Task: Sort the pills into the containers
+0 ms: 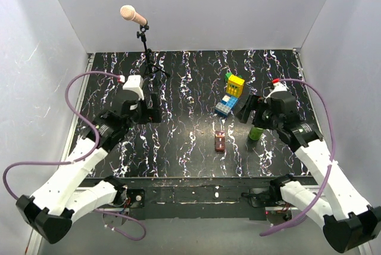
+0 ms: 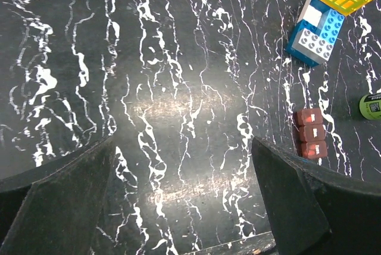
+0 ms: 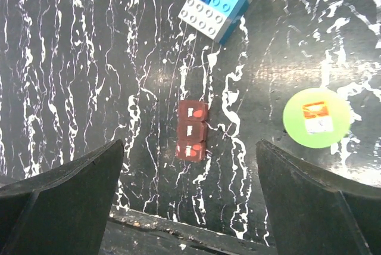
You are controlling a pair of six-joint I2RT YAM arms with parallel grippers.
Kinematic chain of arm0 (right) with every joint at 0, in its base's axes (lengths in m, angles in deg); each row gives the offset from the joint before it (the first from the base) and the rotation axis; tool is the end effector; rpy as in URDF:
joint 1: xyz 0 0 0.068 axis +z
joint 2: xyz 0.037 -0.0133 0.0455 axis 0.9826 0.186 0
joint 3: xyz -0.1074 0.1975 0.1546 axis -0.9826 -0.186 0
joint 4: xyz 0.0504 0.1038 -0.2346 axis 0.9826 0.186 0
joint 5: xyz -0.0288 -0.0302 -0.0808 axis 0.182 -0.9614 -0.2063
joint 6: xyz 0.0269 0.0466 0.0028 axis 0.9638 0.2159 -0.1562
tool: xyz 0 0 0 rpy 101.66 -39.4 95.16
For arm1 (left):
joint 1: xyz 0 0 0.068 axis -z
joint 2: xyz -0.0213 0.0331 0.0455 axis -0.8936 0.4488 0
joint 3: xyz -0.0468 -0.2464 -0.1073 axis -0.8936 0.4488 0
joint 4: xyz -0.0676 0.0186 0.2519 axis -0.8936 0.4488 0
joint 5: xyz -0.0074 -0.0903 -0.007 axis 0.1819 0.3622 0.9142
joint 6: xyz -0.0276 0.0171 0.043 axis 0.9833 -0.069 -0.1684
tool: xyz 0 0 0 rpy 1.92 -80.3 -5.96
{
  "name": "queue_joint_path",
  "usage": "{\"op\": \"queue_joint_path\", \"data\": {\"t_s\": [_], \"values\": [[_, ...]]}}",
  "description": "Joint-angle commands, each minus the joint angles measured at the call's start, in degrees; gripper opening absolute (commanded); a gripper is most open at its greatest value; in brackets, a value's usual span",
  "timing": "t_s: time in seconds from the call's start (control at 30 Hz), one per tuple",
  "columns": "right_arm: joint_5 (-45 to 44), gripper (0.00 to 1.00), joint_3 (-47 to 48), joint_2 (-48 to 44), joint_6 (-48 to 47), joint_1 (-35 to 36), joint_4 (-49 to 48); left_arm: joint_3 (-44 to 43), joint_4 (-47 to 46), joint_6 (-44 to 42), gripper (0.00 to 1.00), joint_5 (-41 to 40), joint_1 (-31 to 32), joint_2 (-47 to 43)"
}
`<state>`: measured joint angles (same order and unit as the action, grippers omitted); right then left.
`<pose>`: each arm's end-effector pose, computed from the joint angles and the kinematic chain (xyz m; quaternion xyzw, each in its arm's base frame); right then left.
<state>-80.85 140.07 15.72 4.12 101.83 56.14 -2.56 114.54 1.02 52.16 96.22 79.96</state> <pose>0.1782 0.0740 0.3154 0.0732 0.8786 0.2162 0.4194 0.1750 -0.1035 0.3370 0.0213 0.8857 -0.1220 0.4473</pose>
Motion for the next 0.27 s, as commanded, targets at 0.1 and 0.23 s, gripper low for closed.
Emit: {"op": "queue_joint_path", "data": {"t_s": [0.1, 0.23], "values": [[-9.8, 0.98, 3.4, -9.8, -2.6, -0.2, 3.6, 0.1, 3.9, -3.4, 0.98, -3.6, -0.2, -10.7], [-12.5, 0.98, 2.6, -13.3, -4.7, -0.1, 2.4, 3.4, 0.4, -6.1, 0.98, -1.0, -0.2, -16.9]]}}
